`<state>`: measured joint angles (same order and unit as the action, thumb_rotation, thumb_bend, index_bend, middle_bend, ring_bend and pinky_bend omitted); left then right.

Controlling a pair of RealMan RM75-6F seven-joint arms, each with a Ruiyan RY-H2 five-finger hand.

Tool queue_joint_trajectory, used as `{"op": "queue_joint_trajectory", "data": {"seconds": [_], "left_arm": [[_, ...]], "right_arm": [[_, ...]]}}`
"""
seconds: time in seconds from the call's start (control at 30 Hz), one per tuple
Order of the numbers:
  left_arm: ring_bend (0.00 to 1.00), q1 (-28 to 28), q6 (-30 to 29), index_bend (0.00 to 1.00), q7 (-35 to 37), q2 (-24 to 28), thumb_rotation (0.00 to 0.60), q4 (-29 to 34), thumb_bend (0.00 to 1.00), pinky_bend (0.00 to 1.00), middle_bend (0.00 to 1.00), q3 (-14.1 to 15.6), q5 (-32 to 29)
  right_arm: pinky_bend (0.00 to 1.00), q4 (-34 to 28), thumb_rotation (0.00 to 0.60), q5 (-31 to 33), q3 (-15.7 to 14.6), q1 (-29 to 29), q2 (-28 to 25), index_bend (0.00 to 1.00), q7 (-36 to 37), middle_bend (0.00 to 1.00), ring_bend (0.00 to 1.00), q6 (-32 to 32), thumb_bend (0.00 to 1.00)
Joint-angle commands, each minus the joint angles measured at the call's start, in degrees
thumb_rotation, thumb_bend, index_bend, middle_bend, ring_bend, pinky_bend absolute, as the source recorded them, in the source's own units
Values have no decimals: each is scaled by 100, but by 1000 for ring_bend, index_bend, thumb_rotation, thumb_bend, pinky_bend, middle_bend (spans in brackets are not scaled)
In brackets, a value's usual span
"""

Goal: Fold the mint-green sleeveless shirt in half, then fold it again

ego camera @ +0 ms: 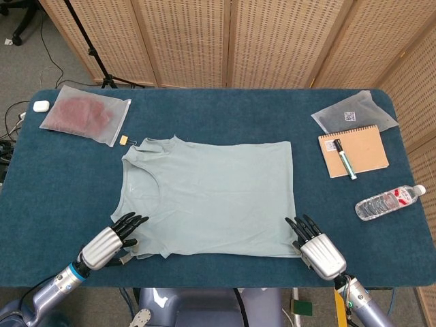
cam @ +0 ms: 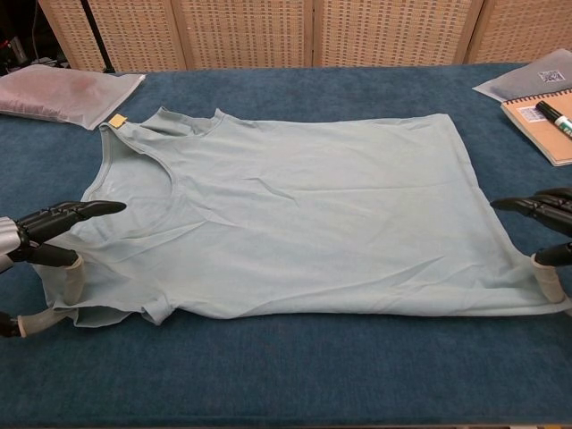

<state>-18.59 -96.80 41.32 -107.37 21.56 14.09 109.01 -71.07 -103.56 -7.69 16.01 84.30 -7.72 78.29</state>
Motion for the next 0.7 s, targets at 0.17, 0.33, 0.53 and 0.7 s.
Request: {"op": "queue_joint_trajectory", "data": {"seconds": [0.17, 0.33, 0.53, 0.7], "left_arm": [[0, 0, -14, 715, 67, 1, 600, 16, 476, 0, 0, 17, -52], [0, 10, -71, 724, 105, 18, 600, 32, 478, 0, 0, 28, -79], [0, 22, -134, 733, 144, 63, 600, 64, 480, 0, 0, 47, -103], [0, 32, -207, 739, 137, 124, 600, 107, 481, 0, 0, 77, -95]], "right_arm": [[1, 2, 600, -14, -7, 5, -6, 662, 30, 0, 0, 13, 517], [1, -4, 600, -36, -16, 7, -23, 662, 67, 0, 0, 41, 517], [1, -15, 600, -81, -40, 21, -40, 662, 135, 0, 0, 62, 516], [1, -29, 600, -156, -85, 49, -72, 664, 227, 0, 0, 79, 517]]}}
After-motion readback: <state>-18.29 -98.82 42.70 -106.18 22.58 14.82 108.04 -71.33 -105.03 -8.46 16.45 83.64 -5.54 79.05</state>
